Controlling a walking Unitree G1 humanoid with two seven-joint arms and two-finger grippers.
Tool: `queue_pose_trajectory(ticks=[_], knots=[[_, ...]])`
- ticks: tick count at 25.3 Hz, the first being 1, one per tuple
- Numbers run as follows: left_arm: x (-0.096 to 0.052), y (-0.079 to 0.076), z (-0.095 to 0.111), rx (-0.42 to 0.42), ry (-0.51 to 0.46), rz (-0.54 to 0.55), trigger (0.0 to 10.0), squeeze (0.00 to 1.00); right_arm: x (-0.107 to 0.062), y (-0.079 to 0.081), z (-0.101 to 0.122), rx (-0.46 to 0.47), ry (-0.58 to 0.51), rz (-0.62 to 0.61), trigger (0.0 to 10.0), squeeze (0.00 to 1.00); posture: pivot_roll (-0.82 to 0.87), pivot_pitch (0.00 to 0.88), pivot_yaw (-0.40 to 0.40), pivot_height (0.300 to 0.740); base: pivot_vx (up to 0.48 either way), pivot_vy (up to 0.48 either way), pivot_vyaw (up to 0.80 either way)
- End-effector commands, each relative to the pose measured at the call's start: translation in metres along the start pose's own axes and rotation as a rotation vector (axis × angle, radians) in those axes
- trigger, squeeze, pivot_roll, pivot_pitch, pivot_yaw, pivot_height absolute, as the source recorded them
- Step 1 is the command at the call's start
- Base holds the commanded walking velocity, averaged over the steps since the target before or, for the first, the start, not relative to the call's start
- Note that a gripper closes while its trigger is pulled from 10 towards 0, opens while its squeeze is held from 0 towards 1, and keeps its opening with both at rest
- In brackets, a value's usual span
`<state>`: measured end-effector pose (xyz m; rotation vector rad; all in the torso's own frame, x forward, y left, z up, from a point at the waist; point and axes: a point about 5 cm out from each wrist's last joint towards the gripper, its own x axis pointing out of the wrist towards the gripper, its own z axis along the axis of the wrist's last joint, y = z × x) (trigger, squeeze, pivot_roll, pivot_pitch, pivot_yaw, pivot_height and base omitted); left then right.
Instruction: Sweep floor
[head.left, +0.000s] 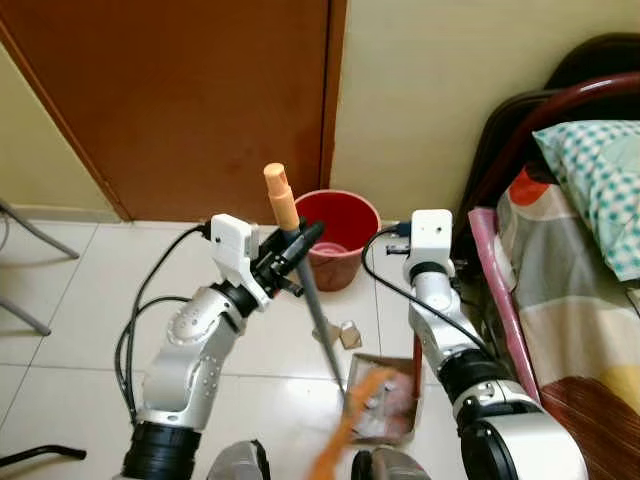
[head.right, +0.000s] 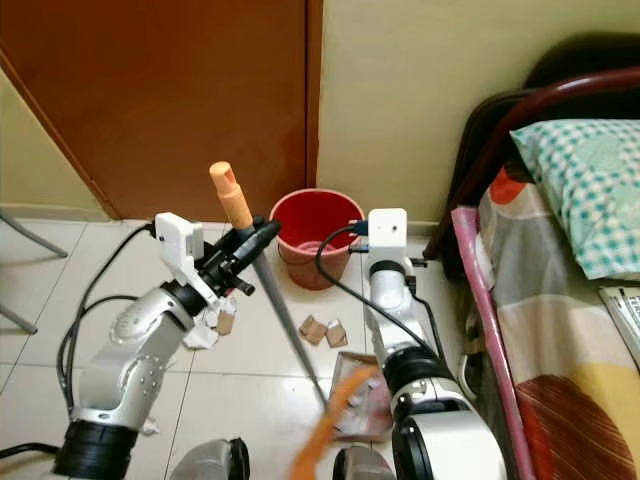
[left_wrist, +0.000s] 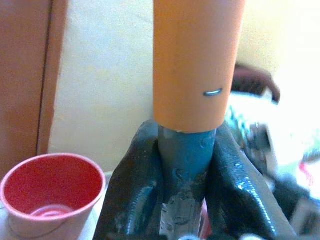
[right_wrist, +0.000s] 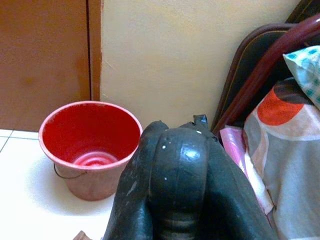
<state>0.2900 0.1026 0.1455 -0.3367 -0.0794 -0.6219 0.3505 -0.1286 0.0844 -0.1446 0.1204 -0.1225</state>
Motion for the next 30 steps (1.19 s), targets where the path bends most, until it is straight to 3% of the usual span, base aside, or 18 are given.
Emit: queue_pose_trajectory(ticks=[1, 5, 6, 9, 12, 15, 18, 22, 26, 30], knots=[[0.001, 0.014, 0.020, 0.003, -0.095, 0.084, 10.0, 0.00, 0.001, 0.003, 0.003, 0.036, -0.011, 0.025, 10.0, 0.00, 0.03, 0.145, -0.037, 0.740, 0.000, 0.000, 0.00], [-0.004, 0.042, 0.034, 0.069, -0.147, 0.243, 10.0, 0.00, 0.000, 0.004, 0.001, 0.047, -0.011, 0.038, 10.0, 0.00, 0.03, 0.135, -0.040, 0.740, 0.000, 0.000, 0.00], [-0.013, 0.062, 0.047, 0.130, -0.180, 0.344, 10.0, 0.00, -0.002, 0.002, -0.002, 0.056, -0.007, 0.046, 10.0, 0.00, 0.03, 0.135, -0.040, 0.740, 0.000, 0.000, 0.00], [-0.032, 0.090, 0.068, 0.191, -0.223, 0.460, 10.0, 0.00, -0.004, -0.007, -0.008, 0.063, -0.001, 0.050, 10.0, 0.00, 0.04, 0.119, -0.047, 0.740, 0.000, 0.000, 0.00], [-0.048, 0.098, 0.079, 0.224, -0.245, 0.507, 10.0, 0.00, -0.006, -0.016, -0.015, 0.079, 0.016, 0.045, 10.0, 0.00, 0.04, 0.114, -0.046, 0.740, 0.000, 0.000, 0.00], [-0.065, 0.102, 0.059, 0.240, -0.170, 0.536, 10.0, 0.00, -0.007, -0.019, -0.011, 0.152, -0.011, 0.066, 10.0, 0.00, 0.06, 0.102, -0.045, 0.740, 0.000, 0.000, 0.00], [-0.078, 0.104, 0.031, 0.272, -0.070, 0.569, 10.0, 0.00, -0.005, -0.025, 0.019, 0.260, -0.119, 0.102, 10.0, 0.00, 0.06, 0.078, -0.043, 0.740, 0.000, 0.000, 0.00], [-0.094, 0.111, 0.009, 0.313, 0.010, 0.639, 10.0, 0.00, -0.001, -0.028, 0.057, 0.314, -0.220, 0.183, 10.0, 0.00, 0.05, 0.073, -0.041, 0.740, 0.000, 0.000, 0.00], [-0.095, 0.109, -0.003, 0.335, 0.046, 0.659, 10.0, 0.00, 0.007, -0.014, 0.102, 0.354, -0.340, 0.341, 10.0, 0.00, 0.04, 0.065, -0.031, 0.740, 0.000, 0.000, 0.00], [-0.089, 0.105, -0.011, 0.323, 0.047, 0.651, 10.0, 0.00, 0.016, -0.001, 0.151, 0.393, -0.434, 0.403, 10.0, 0.00, 0.04, 0.061, -0.040, 0.740, 0.000, 0.000, 0.00]])
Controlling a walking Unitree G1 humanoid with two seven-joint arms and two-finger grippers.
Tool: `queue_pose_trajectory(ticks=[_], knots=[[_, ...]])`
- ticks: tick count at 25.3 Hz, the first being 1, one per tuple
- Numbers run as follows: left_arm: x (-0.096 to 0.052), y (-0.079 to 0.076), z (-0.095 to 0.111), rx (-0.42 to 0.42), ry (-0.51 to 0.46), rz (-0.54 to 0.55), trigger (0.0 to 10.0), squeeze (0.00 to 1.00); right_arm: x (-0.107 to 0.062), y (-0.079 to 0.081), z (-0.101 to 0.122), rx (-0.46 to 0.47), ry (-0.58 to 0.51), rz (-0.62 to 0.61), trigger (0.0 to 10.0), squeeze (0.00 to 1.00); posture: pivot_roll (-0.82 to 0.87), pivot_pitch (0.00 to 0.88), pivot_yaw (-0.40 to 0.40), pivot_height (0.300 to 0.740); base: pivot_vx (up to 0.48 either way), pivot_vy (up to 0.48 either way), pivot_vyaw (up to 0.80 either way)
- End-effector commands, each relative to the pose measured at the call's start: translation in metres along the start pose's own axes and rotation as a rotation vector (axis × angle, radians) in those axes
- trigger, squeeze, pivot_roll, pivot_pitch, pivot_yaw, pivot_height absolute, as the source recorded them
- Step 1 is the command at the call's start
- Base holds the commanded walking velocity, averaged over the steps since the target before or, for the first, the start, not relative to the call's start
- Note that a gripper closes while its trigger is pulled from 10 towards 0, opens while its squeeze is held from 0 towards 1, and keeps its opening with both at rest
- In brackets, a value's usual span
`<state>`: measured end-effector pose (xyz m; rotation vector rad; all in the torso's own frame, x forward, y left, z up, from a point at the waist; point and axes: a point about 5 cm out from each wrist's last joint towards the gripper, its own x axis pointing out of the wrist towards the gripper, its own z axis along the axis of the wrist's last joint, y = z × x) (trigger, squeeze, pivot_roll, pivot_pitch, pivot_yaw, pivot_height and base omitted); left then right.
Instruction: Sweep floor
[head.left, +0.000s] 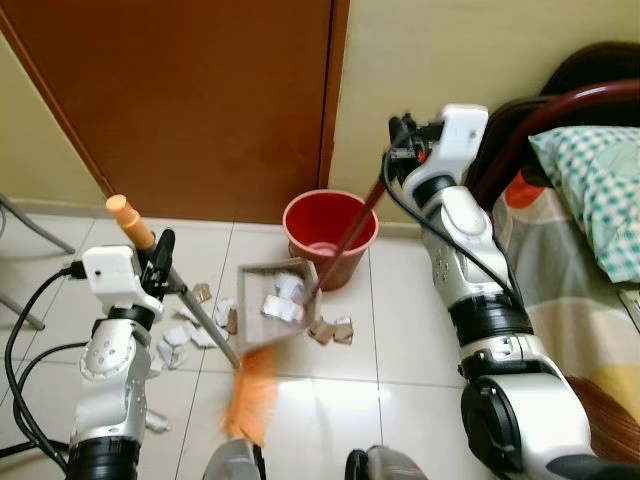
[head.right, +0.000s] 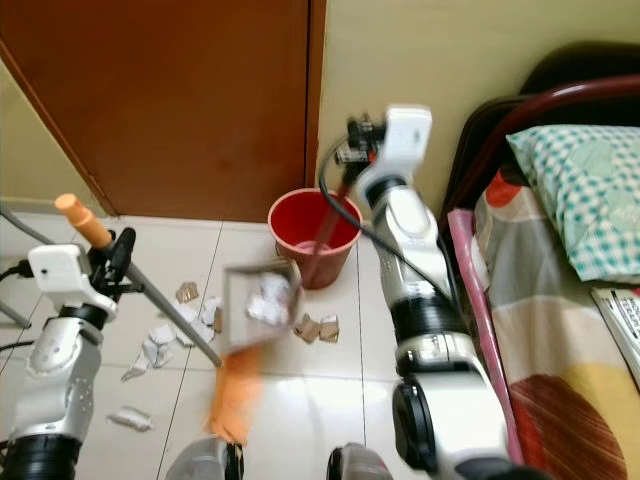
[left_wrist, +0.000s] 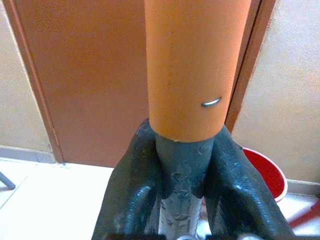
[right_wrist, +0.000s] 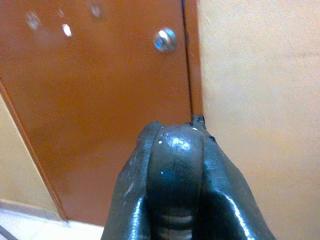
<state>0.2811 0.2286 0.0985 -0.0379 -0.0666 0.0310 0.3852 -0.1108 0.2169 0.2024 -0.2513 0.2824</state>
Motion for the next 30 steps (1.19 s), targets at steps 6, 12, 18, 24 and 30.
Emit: queue_pose_trajectory(ticks=[6, 12, 18, 24, 30], knots=[[-0.002, -0.008, -0.013, -0.002, 0.049, -0.007, 10.0, 0.00, 0.029, 0.008, 0.086, -0.111, -0.320, 0.000, 10.0, 0.00, 0.04, 0.062, -0.046, 0.740, 0.000, 0.000, 0.00], [0.002, -0.019, -0.016, -0.015, 0.058, -0.040, 10.0, 0.00, 0.026, 0.043, 0.090, -0.561, -0.481, 0.147, 10.0, 0.00, 0.03, 0.063, -0.041, 0.740, 0.000, 0.000, 0.00], [0.002, -0.020, -0.016, -0.017, 0.058, -0.043, 10.0, 0.00, 0.020, 0.064, 0.066, -0.690, -0.500, 0.225, 10.0, 0.00, 0.04, 0.065, -0.044, 0.740, 0.000, 0.000, 0.00], [0.003, -0.022, -0.015, 0.000, 0.053, -0.038, 10.0, 0.00, 0.006, 0.094, 0.023, -0.766, -0.453, 0.414, 10.0, 0.00, 0.04, 0.067, -0.050, 0.740, 0.000, 0.000, 0.00], [0.004, -0.023, -0.015, -0.003, 0.052, -0.044, 10.0, 0.00, -0.013, 0.109, -0.011, -0.940, -0.431, 0.597, 10.0, 0.00, 0.04, 0.067, -0.050, 0.740, 0.000, 0.000, 0.00]])
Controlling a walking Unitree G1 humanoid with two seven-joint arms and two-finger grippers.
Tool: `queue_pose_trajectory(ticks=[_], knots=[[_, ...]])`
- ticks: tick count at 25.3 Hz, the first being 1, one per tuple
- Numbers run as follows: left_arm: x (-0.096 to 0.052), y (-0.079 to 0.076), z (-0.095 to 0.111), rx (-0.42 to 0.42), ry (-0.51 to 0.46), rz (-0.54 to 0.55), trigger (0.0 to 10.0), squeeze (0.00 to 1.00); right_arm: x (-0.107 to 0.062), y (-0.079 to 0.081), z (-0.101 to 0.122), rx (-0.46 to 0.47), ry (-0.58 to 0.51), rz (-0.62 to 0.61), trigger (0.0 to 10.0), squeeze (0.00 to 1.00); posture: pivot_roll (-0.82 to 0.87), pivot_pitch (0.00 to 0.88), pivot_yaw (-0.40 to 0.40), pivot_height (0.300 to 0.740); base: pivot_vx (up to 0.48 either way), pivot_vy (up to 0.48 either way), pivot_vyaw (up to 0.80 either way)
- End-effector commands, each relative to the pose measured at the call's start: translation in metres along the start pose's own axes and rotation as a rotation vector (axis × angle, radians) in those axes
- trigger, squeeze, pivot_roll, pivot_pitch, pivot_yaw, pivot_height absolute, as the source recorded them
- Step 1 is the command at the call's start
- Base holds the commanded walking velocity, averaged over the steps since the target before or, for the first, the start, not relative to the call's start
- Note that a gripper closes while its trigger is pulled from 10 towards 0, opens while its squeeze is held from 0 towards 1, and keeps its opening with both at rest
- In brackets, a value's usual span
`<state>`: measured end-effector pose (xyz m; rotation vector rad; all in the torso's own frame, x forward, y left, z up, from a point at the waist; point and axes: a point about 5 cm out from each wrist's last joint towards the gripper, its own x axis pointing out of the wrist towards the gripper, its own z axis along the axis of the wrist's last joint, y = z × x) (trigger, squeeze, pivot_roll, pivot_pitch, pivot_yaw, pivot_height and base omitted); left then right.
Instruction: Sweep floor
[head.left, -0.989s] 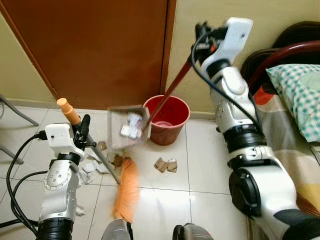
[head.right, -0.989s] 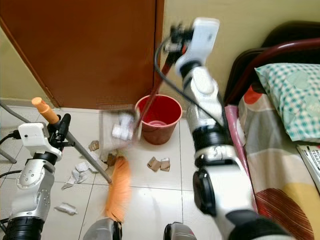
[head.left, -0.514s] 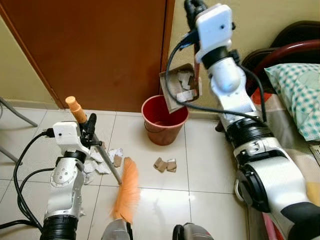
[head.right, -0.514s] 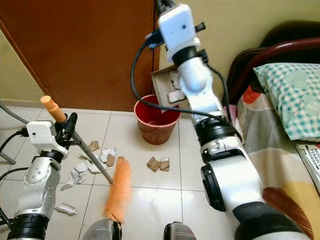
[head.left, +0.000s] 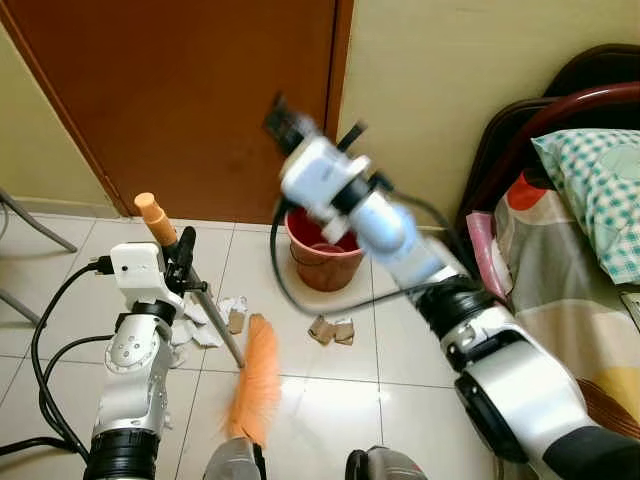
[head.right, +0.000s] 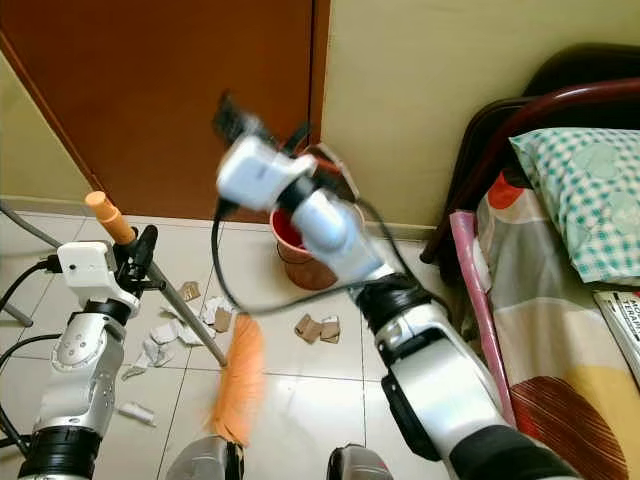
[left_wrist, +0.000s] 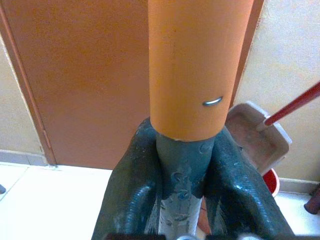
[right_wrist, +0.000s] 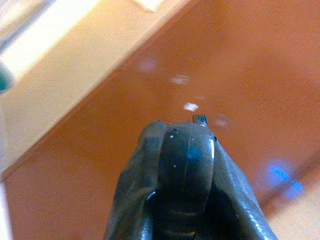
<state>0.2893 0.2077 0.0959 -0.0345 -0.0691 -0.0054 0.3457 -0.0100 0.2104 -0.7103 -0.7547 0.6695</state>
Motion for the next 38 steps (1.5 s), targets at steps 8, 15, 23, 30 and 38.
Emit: queue_pose_trajectory(ticks=[8, 15, 23, 30, 38], knots=[[-0.002, -0.004, -0.011, -0.007, 0.052, -0.013, 10.0, 0.00, 0.005, -0.022, 0.018, -0.110, -0.148, -0.109, 10.0, 0.00, 0.04, 0.067, -0.050, 0.740, 0.000, 0.000, 0.00], [-0.002, -0.005, -0.011, -0.008, 0.050, -0.013, 10.0, 0.00, 0.000, -0.067, 0.025, -0.130, -0.132, -0.396, 10.0, 0.00, 0.04, 0.065, -0.056, 0.740, 0.000, 0.000, 0.00], [-0.001, -0.004, -0.011, -0.013, 0.051, -0.011, 10.0, 0.00, -0.033, -0.079, 0.012, -0.108, -0.035, -0.495, 10.0, 0.00, 0.03, 0.062, -0.053, 0.740, 0.000, 0.000, 0.00], [0.002, -0.005, -0.009, -0.007, 0.045, -0.023, 10.0, 0.00, -0.072, -0.067, -0.015, -0.035, 0.157, -0.532, 10.0, 0.00, 0.03, 0.054, -0.048, 0.740, 0.000, 0.000, 0.00], [0.002, -0.001, -0.009, 0.000, 0.046, -0.025, 10.0, 0.00, -0.107, -0.063, -0.020, -0.039, 0.287, -0.568, 10.0, 0.00, 0.02, 0.051, -0.036, 0.740, 0.000, 0.000, 0.00]])
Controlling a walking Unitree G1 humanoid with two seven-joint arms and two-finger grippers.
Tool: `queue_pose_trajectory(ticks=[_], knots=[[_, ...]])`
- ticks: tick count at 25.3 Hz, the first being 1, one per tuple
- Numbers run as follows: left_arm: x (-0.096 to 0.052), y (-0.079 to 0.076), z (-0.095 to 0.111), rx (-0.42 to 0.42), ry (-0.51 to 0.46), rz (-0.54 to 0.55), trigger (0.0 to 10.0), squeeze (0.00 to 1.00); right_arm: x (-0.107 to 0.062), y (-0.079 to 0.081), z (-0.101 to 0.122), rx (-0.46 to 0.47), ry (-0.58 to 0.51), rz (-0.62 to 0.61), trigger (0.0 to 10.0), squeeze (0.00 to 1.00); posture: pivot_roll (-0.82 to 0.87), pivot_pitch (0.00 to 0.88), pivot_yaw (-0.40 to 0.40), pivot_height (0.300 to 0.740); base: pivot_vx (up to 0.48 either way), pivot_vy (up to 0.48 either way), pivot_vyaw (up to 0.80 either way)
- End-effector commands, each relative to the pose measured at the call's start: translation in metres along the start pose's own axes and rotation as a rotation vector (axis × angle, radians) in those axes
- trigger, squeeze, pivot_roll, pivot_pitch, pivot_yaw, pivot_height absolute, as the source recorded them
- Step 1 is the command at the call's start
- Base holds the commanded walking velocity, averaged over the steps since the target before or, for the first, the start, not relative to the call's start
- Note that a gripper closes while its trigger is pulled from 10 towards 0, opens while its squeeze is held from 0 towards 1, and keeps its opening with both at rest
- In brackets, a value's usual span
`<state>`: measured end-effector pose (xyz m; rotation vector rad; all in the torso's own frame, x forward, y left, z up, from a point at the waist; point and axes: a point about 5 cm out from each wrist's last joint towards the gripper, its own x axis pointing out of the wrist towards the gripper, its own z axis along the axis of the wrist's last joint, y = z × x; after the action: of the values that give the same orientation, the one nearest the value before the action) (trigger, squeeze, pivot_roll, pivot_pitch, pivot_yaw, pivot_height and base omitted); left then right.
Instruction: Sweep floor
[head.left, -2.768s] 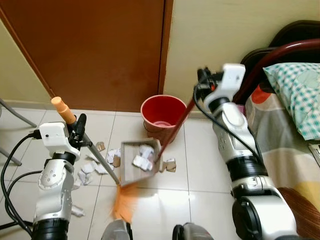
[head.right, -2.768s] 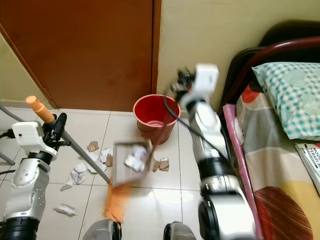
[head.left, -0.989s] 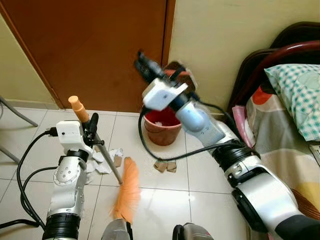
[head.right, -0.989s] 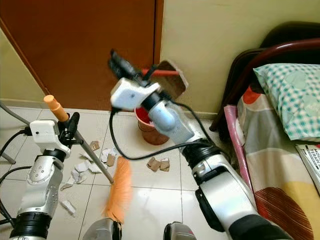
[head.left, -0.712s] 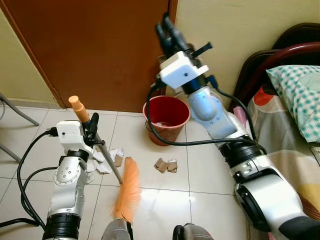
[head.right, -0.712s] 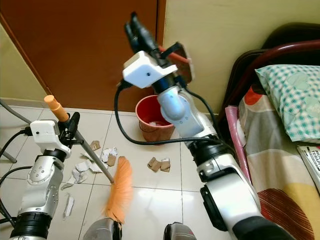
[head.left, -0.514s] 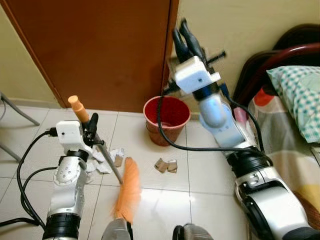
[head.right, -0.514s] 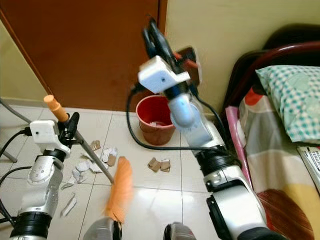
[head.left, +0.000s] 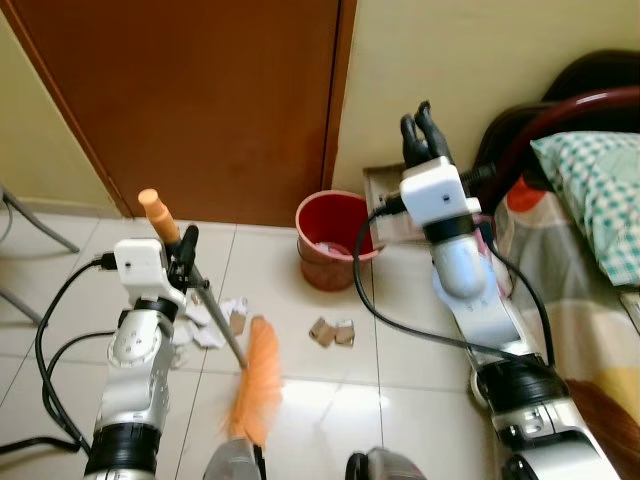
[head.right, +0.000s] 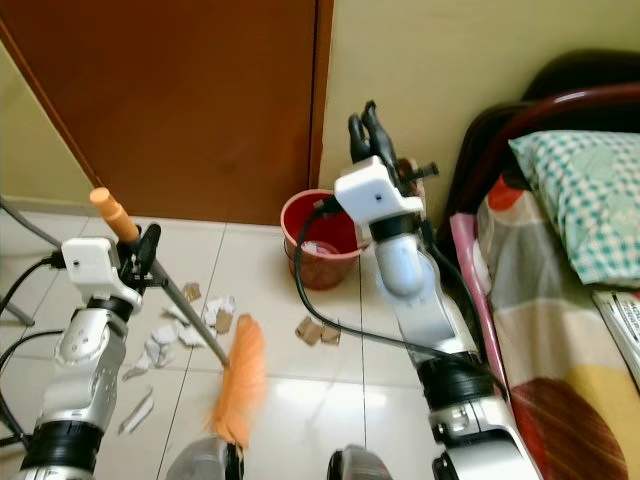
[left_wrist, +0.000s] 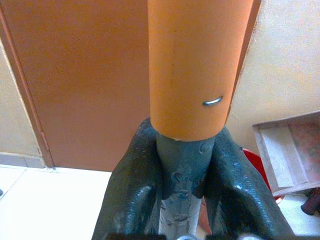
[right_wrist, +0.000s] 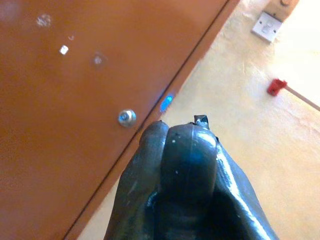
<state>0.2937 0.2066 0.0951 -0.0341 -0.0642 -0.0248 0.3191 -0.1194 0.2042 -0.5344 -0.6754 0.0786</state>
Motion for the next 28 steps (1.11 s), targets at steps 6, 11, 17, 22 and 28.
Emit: queue_pose_trajectory(ticks=[6, 11, 17, 22, 28], knots=[[0.001, 0.000, -0.006, 0.004, 0.037, -0.012, 10.0, 0.00, 0.005, -0.021, -0.005, 0.049, 0.080, -0.093, 10.0, 0.00, 0.02, 0.049, -0.028, 0.740, 0.000, 0.000, 0.00], [0.000, 0.001, -0.005, 0.008, 0.034, -0.011, 10.0, 0.00, 0.020, -0.034, 0.008, 0.055, 0.040, -0.140, 10.0, 0.00, 0.03, 0.047, -0.028, 0.740, 0.000, 0.000, 0.00], [-0.001, 0.002, -0.006, 0.008, 0.034, -0.006, 10.0, 0.00, 0.033, -0.059, 0.019, 0.025, 0.005, -0.238, 10.0, 0.00, 0.02, 0.046, -0.030, 0.740, 0.000, 0.000, 0.00], [0.001, -0.003, -0.007, -0.001, 0.033, -0.011, 10.0, 0.00, 0.038, -0.074, 0.023, -0.029, -0.008, -0.289, 10.0, 0.00, 0.01, 0.046, -0.032, 0.740, 0.000, 0.000, 0.00], [0.000, -0.004, -0.008, -0.004, 0.035, -0.015, 10.0, 0.00, 0.028, -0.067, 0.014, -0.049, 0.058, -0.247, 10.0, 0.00, 0.01, 0.050, -0.033, 0.740, 0.000, 0.000, 0.00]])
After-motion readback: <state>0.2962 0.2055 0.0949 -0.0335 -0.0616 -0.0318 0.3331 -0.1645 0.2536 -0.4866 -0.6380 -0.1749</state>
